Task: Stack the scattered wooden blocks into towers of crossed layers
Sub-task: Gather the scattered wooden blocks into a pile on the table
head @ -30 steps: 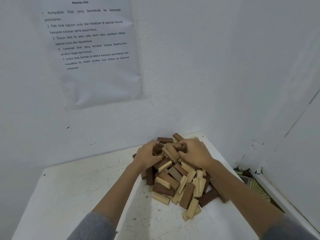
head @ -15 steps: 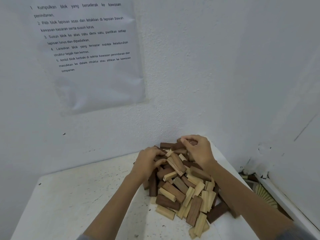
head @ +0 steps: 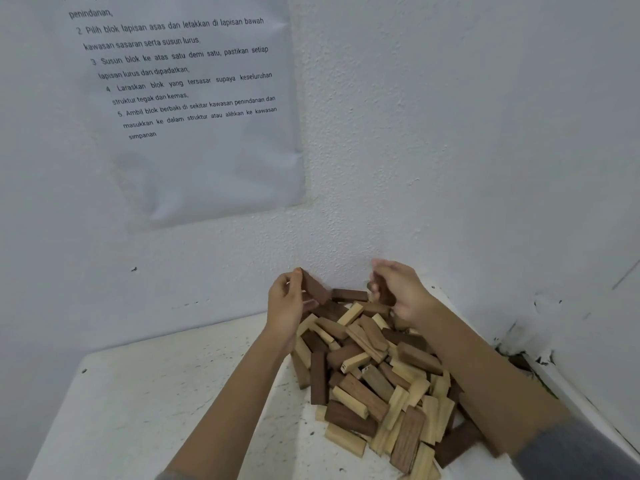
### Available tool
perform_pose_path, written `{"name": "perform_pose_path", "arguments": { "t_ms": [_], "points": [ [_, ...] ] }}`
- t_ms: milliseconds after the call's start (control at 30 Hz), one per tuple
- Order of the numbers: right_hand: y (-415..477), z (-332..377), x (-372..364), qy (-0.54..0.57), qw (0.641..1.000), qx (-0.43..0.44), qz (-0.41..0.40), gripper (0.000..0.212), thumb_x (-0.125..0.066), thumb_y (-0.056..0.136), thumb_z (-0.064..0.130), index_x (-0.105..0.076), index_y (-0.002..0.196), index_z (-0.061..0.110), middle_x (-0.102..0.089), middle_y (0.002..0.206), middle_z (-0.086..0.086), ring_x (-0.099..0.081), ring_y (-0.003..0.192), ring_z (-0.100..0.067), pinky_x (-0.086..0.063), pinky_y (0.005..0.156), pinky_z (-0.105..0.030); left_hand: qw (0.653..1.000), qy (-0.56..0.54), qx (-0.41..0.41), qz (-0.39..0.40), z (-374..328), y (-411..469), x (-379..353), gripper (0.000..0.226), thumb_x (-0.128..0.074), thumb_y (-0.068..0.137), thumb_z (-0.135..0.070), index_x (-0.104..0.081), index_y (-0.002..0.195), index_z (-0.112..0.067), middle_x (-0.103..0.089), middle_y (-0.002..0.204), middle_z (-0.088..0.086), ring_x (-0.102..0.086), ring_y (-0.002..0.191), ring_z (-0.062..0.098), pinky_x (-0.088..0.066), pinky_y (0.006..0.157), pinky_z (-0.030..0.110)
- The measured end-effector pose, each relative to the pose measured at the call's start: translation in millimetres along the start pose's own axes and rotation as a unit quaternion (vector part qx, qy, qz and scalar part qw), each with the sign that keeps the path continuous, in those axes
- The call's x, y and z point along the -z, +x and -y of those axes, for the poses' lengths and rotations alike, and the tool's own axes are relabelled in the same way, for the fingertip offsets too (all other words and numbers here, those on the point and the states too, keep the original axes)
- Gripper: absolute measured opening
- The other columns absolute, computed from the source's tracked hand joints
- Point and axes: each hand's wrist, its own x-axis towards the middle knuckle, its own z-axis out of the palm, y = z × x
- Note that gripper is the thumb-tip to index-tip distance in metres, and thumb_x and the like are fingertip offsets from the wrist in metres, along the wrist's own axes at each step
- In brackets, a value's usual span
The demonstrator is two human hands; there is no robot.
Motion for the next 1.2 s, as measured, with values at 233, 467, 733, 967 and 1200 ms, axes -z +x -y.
{"name": "perform_pose_path", "arguments": {
  "t_ms": [233,467,733,967,1200],
  "points": [
    [15.0,-6.0,-17.2,-0.704,0.699,0.126,0.014,0.042,-0.068,0.083,0.050,-0.063,0.104,0.014,-0.065,0.106,-0.003,-0.061,0.100,-0.023,-0.044,0.075,-0.029,0.999,-0.004,0.028,0.017,3.7,3.9,3.3,0.023,-0.055,0.098,-0.015,-0.055,0.120,-0.008,-0.060,0.078,0.005,-0.058,0.069,0.014,-0.056,0.060,0.023],
    [18.7,-5.2,-28.6,-0.756,0.630,0.175,0.026,0.043,-0.070,0.083,0.046,-0.060,0.110,0.013,-0.062,0.114,-0.006,-0.060,0.104,-0.023,-0.042,0.076,-0.029,0.996,0.027,0.060,0.066,5.2,0.2,13.9,0.036,-0.061,0.094,-0.010,-0.049,0.127,-0.015,-0.060,0.098,0.009,-0.062,0.075,0.016,-0.058,0.068,0.025],
    [-14.4,-0.6,-20.9,-0.680,0.658,0.322,0.026,0.033,-0.066,0.087,0.046,-0.055,0.103,0.019,-0.066,0.094,0.002,-0.060,0.086,-0.016,-0.032,0.062,-0.028,0.999,0.023,0.034,0.017,2.6,-16.2,26.2,0.032,-0.064,0.092,-0.015,-0.056,0.124,-0.015,-0.060,0.088,0.008,-0.061,0.073,0.016,-0.055,0.087,0.042],
    [-71.5,-12.2,-15.1,-0.382,0.883,0.269,0.039,0.029,-0.085,0.071,0.031,-0.066,0.093,0.032,-0.064,0.084,0.007,-0.058,0.075,-0.004,-0.046,0.067,-0.026,0.999,0.005,0.044,0.000,-5.2,-59.1,39.8,0.029,-0.056,0.097,-0.012,-0.056,0.126,-0.013,-0.057,0.088,0.005,-0.059,0.073,0.012,-0.054,0.067,0.024],
    [-152.6,-30.5,-5.2,-0.131,0.976,0.136,0.108,0.023,-0.071,0.087,0.016,-0.067,0.109,0.009,-0.063,0.074,0.006,-0.041,0.038,-0.004,-0.034,0.038,-0.013,0.999,-0.011,0.042,0.002,-1.6,-120.2,57.0,0.029,-0.060,0.095,-0.012,-0.059,0.124,-0.010,-0.067,0.096,0.009,-0.066,0.084,0.015,-0.056,0.072,0.026]
  ]
}}
